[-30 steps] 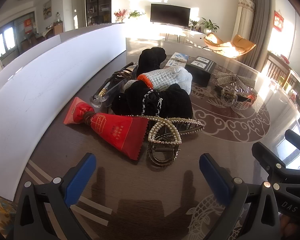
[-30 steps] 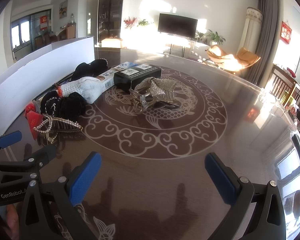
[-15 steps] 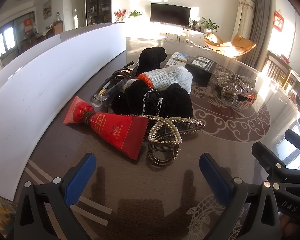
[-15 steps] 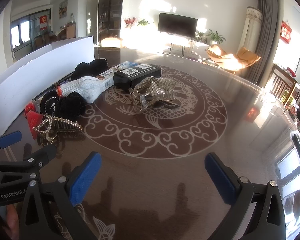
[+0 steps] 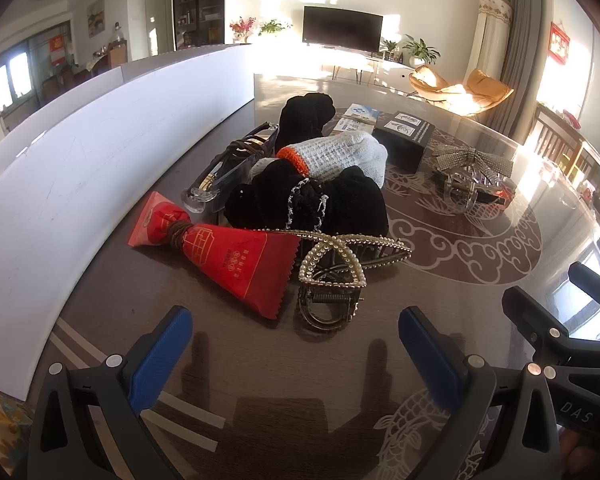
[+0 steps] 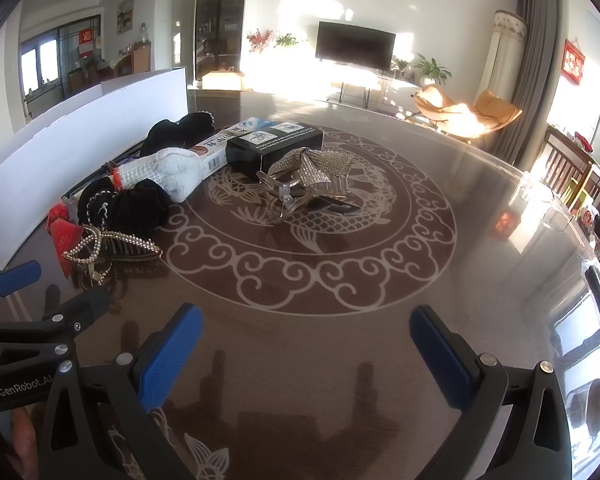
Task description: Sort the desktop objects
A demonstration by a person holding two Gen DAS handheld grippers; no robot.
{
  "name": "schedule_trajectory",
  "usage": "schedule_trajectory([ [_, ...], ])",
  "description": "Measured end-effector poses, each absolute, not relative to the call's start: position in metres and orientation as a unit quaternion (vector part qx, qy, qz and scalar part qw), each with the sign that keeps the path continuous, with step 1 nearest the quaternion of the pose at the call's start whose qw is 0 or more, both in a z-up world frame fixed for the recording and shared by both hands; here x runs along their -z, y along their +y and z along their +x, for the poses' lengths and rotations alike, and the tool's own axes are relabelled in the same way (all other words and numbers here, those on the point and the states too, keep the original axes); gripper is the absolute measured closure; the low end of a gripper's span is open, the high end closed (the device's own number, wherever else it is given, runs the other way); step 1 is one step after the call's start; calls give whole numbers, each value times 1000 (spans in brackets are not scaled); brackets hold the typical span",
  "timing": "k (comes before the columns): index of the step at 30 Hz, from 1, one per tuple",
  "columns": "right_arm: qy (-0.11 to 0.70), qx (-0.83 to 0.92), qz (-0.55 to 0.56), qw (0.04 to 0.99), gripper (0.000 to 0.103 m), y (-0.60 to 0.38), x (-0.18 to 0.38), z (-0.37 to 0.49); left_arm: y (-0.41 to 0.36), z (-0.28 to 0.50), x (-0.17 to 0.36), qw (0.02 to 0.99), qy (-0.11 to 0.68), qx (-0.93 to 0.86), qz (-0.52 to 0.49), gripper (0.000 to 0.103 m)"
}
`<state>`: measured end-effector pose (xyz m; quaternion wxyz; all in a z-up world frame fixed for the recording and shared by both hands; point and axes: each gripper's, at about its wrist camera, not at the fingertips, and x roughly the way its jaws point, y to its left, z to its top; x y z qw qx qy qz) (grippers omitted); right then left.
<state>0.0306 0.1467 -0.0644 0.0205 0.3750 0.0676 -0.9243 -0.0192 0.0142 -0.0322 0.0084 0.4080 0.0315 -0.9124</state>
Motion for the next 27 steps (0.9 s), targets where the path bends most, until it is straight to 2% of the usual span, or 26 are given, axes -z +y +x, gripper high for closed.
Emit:
schedule_trajectory([
  [27, 62, 918, 390, 19, 0, 148, 68, 26, 14, -19, 32, 9, 31, 912, 408, 0],
])
